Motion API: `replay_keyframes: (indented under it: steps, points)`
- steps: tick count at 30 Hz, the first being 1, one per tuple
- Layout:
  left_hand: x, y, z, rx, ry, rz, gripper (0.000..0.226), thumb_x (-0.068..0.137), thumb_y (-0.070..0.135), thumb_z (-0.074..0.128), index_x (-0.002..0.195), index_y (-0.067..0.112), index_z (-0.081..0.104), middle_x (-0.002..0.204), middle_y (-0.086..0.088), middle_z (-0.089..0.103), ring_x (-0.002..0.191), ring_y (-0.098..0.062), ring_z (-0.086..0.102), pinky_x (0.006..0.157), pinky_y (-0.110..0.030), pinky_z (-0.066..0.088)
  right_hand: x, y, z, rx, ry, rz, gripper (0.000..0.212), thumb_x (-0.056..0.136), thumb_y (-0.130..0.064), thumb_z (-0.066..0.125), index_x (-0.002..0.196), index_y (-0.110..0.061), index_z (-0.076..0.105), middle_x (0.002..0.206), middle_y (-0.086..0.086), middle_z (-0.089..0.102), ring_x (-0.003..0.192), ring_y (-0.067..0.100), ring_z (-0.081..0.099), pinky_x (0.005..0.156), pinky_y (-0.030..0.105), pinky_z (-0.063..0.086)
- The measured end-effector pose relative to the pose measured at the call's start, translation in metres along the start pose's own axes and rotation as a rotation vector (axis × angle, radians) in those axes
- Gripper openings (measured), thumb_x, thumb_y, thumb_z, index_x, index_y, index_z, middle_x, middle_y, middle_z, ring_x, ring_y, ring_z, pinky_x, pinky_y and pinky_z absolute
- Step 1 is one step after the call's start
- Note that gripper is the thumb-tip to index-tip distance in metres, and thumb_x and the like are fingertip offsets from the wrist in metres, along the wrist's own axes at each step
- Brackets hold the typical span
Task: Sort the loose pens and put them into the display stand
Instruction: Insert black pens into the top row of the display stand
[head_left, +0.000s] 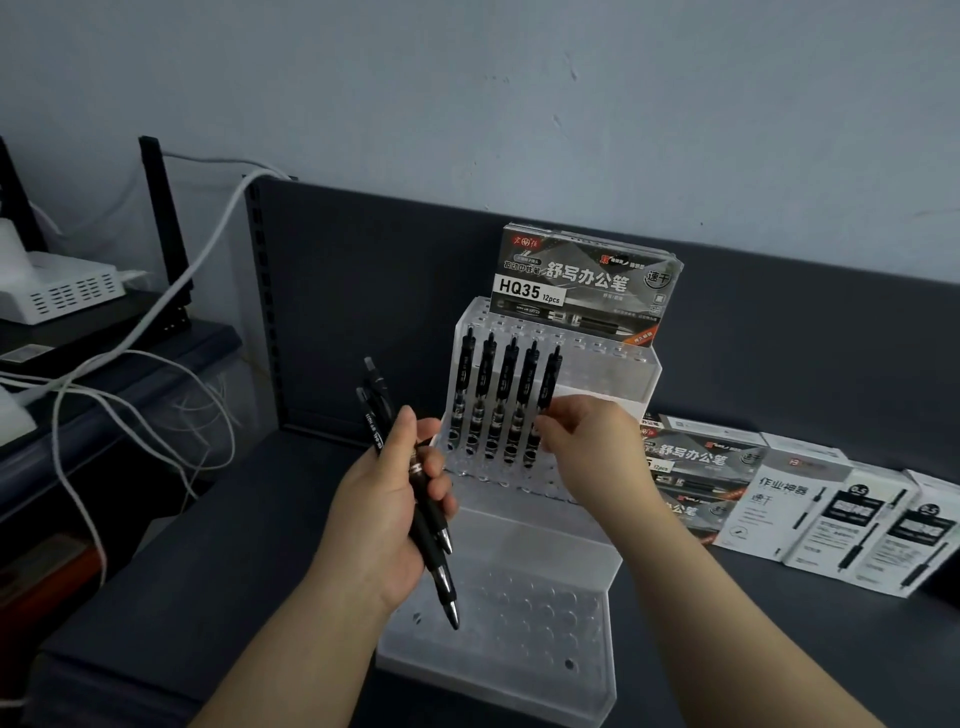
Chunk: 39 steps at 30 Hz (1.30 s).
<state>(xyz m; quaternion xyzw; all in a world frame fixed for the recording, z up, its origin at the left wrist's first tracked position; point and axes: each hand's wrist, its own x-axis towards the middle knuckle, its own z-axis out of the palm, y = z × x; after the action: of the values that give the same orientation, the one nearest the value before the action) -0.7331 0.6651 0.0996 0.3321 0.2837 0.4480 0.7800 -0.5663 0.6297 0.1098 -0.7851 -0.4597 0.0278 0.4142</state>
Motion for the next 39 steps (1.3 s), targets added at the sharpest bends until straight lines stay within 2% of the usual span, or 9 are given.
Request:
replay_keyframes:
  steps: [4,8,14,20,23,25,27,32,39]
  points:
    - [-0.001,0.000,0.001,-0.010,-0.001,-0.020,0.031,0.094,0.038,0.048,0.095,0.011,0.062,0.056,0.004,0.047,0.045,-0.007,0.041,0.047,-0.021,0.038,-0.001,-0.001,-0.001,-0.115,-0.014,-0.026,0.017,0.091,-0.017,0.053,0.095,-0.010,0.068,0.080,0.005,0.069,0.062,0.014,0.052,0.049,0.016,0.033]
    - [-0.005,0.000,0.002,0.007,-0.029,-0.011,0.020,0.092,0.030,0.053,0.082,0.014,0.060,0.059,0.002,0.050,0.051,-0.009,0.045,0.050,-0.022,0.042,-0.020,-0.010,-0.008,0.084,0.128,-0.048,0.011,0.087,-0.024,0.063,0.095,-0.019,0.058,0.080,-0.003,0.061,0.063,0.006,0.052,0.051,0.014,0.036]
    - [-0.009,-0.006,0.010,0.044,-0.081,0.022,0.017,0.090,0.024,0.056,0.084,0.010,0.063,0.078,-0.006,0.069,0.080,-0.021,0.069,0.066,-0.028,0.054,-0.061,-0.044,-0.005,0.416,-0.334,-0.120,0.006,0.080,-0.020,0.071,0.084,-0.020,0.067,0.073,0.001,0.068,0.062,0.007,0.059,0.061,0.019,0.049]
    - [-0.011,-0.009,0.015,0.071,-0.125,0.033,0.016,0.081,0.023,0.061,0.088,0.009,0.065,0.076,-0.003,0.072,0.075,-0.016,0.070,0.062,-0.025,0.055,-0.057,-0.037,-0.004,0.354,-0.319,-0.089,0.007,0.078,-0.018,0.073,0.075,-0.020,0.067,0.055,-0.012,0.059,0.047,-0.003,0.048,0.049,0.009,0.036]
    - [-0.010,-0.012,0.017,0.073,-0.150,0.025,0.023,0.074,0.025,0.063,0.091,0.010,0.067,0.080,-0.003,0.074,0.079,-0.016,0.071,0.063,-0.025,0.055,-0.054,-0.032,-0.007,0.366,-0.327,-0.071,0.010,0.081,-0.015,0.067,0.071,-0.017,0.068,0.057,-0.008,0.063,0.048,0.004,0.049,0.052,0.019,0.041]
    - [-0.009,-0.013,0.018,0.072,-0.156,0.029,0.016,0.082,0.019,0.060,0.093,0.010,0.068,0.087,-0.005,0.074,0.086,-0.018,0.071,0.068,-0.029,0.056,-0.050,-0.031,-0.013,0.454,-0.330,-0.029,0.009,0.083,-0.012,0.065,0.076,-0.013,0.071,0.061,0.001,0.067,0.049,0.013,0.053,0.052,0.025,0.047]
    - [-0.007,-0.013,0.018,0.063,-0.121,0.035,0.016,0.090,0.016,0.055,0.095,0.008,0.068,0.087,-0.005,0.073,0.090,-0.021,0.070,0.072,-0.034,0.056,-0.043,-0.027,-0.022,0.561,-0.253,0.031,0.009,0.085,-0.010,0.064,0.080,-0.013,0.071,0.052,-0.008,0.062,0.041,0.002,0.047,0.045,0.016,0.040]
    - [-0.004,-0.009,0.015,0.162,-0.033,0.033,0.021,0.093,0.027,0.051,0.098,0.016,0.069,0.057,0.003,0.055,0.052,-0.009,0.052,0.060,-0.029,0.052,-0.014,-0.008,-0.037,0.487,0.125,0.019,0.007,0.088,-0.014,0.063,0.088,-0.019,0.068,0.063,-0.010,0.065,0.052,-0.002,0.056,0.055,0.015,0.047]
    - [-0.002,-0.011,0.015,0.173,-0.078,0.014,0.026,0.093,0.027,0.050,0.109,0.012,0.064,0.058,0.003,0.047,0.046,-0.006,0.035,0.047,-0.021,0.035,-0.005,0.011,-0.014,0.060,0.050,-0.008,0.016,0.090,-0.017,0.058,0.102,-0.012,0.067,0.075,-0.004,0.063,0.070,0.014,0.059,0.063,0.022,0.041]
